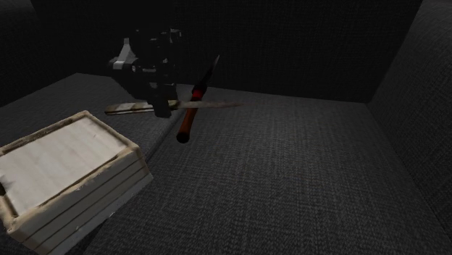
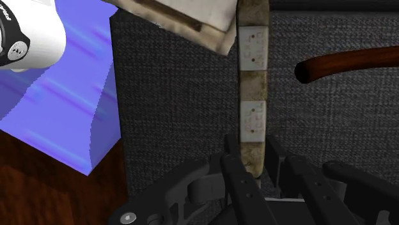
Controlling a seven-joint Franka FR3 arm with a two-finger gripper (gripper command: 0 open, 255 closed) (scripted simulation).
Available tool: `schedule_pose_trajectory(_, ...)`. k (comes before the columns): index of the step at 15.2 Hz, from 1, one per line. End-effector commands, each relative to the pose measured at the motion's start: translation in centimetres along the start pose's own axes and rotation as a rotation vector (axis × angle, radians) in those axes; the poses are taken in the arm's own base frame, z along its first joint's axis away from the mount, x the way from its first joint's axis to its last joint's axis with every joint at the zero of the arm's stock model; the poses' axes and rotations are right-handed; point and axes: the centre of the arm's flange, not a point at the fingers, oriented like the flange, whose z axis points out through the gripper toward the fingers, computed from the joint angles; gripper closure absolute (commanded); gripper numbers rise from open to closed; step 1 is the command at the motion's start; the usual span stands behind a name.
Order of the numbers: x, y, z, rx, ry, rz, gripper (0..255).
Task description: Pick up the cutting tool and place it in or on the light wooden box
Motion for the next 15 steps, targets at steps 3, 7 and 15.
schedule_pose_trajectory(3,-5.2,1.1,-0.4,-0.001,0.0,0.001,255)
schedule_pose_trajectory(7,-10.3,2.3,-0.6,-0.001,0.0,0.001,255)
schedule_pose_trajectory(15,-19.7,4.5,-0.6,-0.001,0.0,0.001,255)
